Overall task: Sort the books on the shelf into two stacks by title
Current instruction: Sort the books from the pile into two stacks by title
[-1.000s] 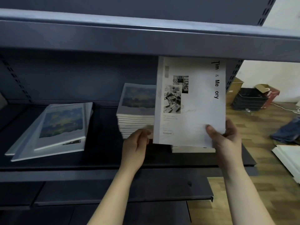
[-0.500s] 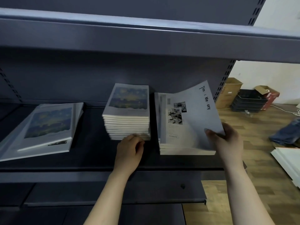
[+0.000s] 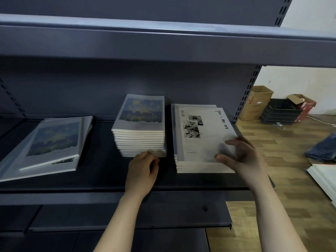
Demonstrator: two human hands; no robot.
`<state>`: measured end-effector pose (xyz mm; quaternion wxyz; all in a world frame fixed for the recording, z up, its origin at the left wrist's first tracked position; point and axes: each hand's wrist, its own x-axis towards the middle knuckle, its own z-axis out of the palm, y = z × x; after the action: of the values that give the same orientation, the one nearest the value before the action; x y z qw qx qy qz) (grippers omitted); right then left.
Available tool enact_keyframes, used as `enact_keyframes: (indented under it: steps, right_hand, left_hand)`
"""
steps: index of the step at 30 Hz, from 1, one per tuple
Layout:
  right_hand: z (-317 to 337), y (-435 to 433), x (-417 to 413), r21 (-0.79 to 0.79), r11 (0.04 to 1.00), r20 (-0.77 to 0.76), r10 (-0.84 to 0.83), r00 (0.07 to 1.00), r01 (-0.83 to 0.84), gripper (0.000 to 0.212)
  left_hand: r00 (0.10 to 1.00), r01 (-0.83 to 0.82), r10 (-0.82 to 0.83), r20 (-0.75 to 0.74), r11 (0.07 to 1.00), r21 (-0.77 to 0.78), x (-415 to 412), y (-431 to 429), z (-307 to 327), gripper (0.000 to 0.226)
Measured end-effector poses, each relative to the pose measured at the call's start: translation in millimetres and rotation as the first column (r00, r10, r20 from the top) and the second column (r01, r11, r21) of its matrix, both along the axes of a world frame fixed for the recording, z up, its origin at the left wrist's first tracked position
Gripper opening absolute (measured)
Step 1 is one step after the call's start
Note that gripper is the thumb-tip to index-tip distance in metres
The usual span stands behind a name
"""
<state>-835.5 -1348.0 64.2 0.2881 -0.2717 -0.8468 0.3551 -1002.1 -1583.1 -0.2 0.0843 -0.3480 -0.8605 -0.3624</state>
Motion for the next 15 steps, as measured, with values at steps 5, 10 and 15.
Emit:
enact_keyframes:
  steps: [5,10,15]
  right_hand:
    - [8,-3,7,-0.074,0.992,0.116,0.111,0.987,-0.102,0.101]
    - [4,-2,2,0.010,0.996,0.065,0.089,0.994,-0.090,0.075]
    - [-4,4,-6,0.075,0.997,0.008,0.000,1.000,-0.001,0.062]
  left_hand:
    - [1.000,-0.005,0.005,-0.001,1.000,0.003,0,0,-1,0.013]
    - [1.000,-0.007,0.007,-0.008,1.000,0.003,1,-1,-1,0.012]
    - [1.000,-0.015,0.015,0.000,1.000,0.007,2,-2,0,0.013]
